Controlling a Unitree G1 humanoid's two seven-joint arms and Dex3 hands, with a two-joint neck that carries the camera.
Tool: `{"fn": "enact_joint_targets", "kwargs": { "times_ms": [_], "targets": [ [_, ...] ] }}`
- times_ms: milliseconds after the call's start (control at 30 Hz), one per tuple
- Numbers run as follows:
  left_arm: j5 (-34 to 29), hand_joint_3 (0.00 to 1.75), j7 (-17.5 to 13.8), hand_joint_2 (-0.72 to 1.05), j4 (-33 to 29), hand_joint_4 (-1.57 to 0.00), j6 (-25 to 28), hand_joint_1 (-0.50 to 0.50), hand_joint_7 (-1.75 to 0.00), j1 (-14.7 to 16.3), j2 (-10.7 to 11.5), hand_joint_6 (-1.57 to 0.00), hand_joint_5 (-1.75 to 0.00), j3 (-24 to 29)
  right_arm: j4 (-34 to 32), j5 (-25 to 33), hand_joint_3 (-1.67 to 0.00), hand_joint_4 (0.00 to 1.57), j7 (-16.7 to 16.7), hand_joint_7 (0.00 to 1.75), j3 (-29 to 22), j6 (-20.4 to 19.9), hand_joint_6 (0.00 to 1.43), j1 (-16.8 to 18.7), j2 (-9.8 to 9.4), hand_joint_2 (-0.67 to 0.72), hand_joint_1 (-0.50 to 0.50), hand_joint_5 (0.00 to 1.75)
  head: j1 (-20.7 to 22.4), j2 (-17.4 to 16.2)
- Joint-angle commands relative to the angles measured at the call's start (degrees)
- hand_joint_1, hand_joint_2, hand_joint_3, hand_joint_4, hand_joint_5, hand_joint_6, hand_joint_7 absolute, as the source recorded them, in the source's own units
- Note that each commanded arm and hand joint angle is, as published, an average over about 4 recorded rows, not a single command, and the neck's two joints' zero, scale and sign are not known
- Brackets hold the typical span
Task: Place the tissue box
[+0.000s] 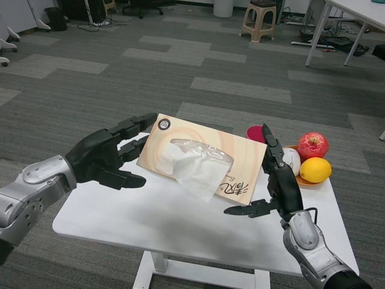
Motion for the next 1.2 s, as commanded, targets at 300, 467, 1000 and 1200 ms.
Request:
{"fn": "enact_joint_targets", "kwargs": {
  "times_ms": [300,467,1000,1200],
  "targets": [
    [-0.9,0.26,-2.3,1.05,-3.3,0.0,0.0,0.5,0.0,-1.4,-2.2,0.0,-0.13,-2.4,-2.5,-1.4,-0.4,0.17,1.9,0.0,1.4,-0.7,0.0,-0.8,1.9,-0.51,-0.46,0.48,0.2,0.0],
    [-0.9,0.26,-2.3,1.05,-3.3,0.0,0.1,0.5,0.0,-1.4,-2.2,0.0,-0.13,-2.4,-2.3,-1.4,-0.42,0.18,1.9,0.0,1.6,-0.7,0.0,-0.9,1.9,-0.48,-0.46,0.48,0.3,-0.2],
    [-0.1,0.26,-2.4,1.05,-2.7,0.0,0.3,0.5,0.0,-0.6,-2.8,0.0,-0.1,-3.4,1.6,-1.3,-0.44,0.23,1.9,0.0,3.8,-0.7,0.0,-1.6,1.9,-0.48,-0.46,0.48,0.1,-0.7],
    [0.3,0.26,-2.7,1.05,-1.6,0.0,0.4,0.5,0.0,0.4,-4.0,0.0,-0.1,-4.2,4.1,-1.3,-0.46,0.2,1.9,0.0,4.7,-0.7,0.0,-1.6,1.99,-0.51,-0.46,0.48,0.0,-0.9]
  ]
}}
